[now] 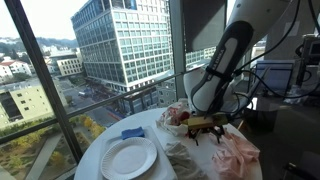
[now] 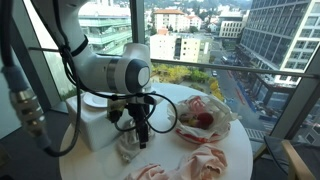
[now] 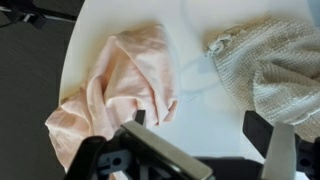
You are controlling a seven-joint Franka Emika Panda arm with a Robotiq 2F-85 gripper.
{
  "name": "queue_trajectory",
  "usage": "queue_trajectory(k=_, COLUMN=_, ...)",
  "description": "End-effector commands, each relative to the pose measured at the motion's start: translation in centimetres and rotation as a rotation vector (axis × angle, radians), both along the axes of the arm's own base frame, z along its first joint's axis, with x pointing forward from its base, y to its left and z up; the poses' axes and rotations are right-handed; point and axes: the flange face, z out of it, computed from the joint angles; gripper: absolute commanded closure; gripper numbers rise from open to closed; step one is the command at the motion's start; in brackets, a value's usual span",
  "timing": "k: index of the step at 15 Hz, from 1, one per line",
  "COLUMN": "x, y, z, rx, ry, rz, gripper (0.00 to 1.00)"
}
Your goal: Unfold the peach t-shirt.
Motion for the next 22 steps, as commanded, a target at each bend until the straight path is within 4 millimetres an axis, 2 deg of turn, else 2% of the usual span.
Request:
queue_trajectory(k=1, x=-0.2, y=-0.1, z=-0.3, rx=0.016, ry=-0.002, rz=0.01, gripper=0.0)
queue_trajectory(k=5, x=-0.1, y=-0.4, z=-1.0, rx=0.019, ry=0.0, rz=0.029, gripper=0.0)
queue_trajectory(k=11, x=0.2, y=-3.6, z=-5.3, rx=0.043, ry=0.021, rz=-0.042, gripper=0.0)
queue_trajectory(k=15, x=1.1, y=-5.3, z=-8.2, rx=0.08, ry=0.004, rz=-0.099, gripper=0.0)
queue_trajectory(k=19, x=1.7, y=-6.7, z=-10.3, rx=0.103, ry=0.01, rz=-0.151, gripper=0.0)
queue_trajectory(k=22, x=1.1, y=-7.8, z=-11.3, rx=0.125, ry=0.024, rz=-0.182, gripper=0.0)
